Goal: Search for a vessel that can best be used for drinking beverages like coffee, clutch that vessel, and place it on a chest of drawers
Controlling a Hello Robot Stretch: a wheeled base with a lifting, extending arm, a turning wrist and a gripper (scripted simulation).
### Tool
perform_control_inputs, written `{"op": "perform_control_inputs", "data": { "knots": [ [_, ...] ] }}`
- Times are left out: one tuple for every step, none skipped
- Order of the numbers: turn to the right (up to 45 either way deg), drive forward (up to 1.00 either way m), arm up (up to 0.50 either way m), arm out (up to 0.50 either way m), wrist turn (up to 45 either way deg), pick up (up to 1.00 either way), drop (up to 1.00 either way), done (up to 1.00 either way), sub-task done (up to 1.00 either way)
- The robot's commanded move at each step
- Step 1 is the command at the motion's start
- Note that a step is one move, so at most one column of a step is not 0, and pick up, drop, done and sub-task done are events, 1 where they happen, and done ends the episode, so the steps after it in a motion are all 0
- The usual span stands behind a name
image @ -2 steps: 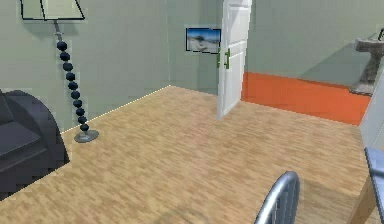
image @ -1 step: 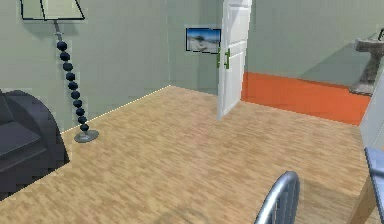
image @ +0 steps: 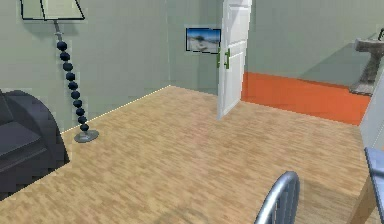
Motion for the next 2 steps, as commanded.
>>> {"op": "perform_control_inputs", "data": {
  "knots": [
    [0.0,0.0,0.0,0.0,-21.0,0.0,0.0,0.0,0.0],
    [0.0,0.0,0.0,-0.42,0.0,0.0,0.0,0.0,0.0]
  ]
}}
